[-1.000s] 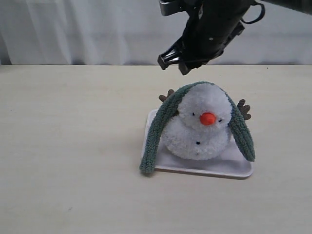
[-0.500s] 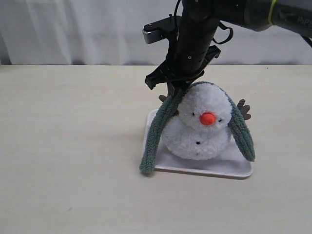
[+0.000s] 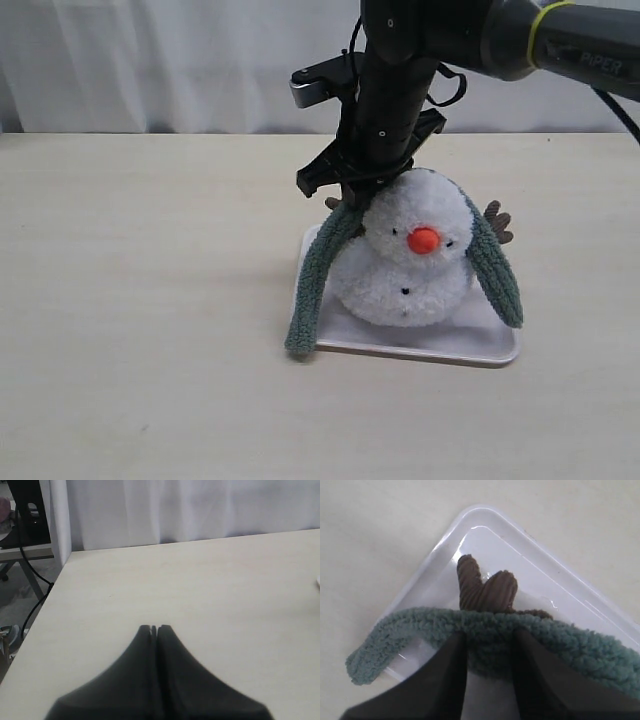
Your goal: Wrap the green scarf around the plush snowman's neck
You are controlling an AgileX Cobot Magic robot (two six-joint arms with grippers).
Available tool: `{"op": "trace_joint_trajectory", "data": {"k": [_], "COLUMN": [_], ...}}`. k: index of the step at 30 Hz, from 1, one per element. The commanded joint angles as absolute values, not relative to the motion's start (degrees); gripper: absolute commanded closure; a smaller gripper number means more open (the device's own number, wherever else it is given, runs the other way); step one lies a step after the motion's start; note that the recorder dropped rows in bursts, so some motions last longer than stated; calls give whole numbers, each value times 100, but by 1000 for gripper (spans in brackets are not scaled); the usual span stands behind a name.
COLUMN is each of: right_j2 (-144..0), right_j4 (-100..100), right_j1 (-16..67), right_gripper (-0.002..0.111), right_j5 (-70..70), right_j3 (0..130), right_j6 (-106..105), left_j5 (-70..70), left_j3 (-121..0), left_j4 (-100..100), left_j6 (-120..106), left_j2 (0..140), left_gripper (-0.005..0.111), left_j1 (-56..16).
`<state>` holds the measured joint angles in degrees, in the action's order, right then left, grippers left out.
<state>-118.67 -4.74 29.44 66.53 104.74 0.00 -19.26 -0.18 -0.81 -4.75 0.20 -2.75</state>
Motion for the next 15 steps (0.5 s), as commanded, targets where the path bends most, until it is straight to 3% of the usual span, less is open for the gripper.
{"op": "trace_joint_trajectory", "data": {"k": [1, 7, 15], "right_j2": [-11816, -11490, -11363], "right_j4": [-514, 0, -459], "right_j1": [2946, 3004, 4108], "right_gripper": [79, 76, 46], "right_j5": [6603, 6476, 6627], "right_j3": [10492, 10492, 10492], "right_j6": [-54, -1688, -4487], "left_j5": [-1852, -1852, -1852], "left_j3": [0, 0, 0], "left_j4": [-74, -74, -74], "left_j6": [-447, -447, -447], "left_j2": [0, 0, 0], "left_gripper": [107, 107, 107], "left_j1": [-259, -259, -259]}}
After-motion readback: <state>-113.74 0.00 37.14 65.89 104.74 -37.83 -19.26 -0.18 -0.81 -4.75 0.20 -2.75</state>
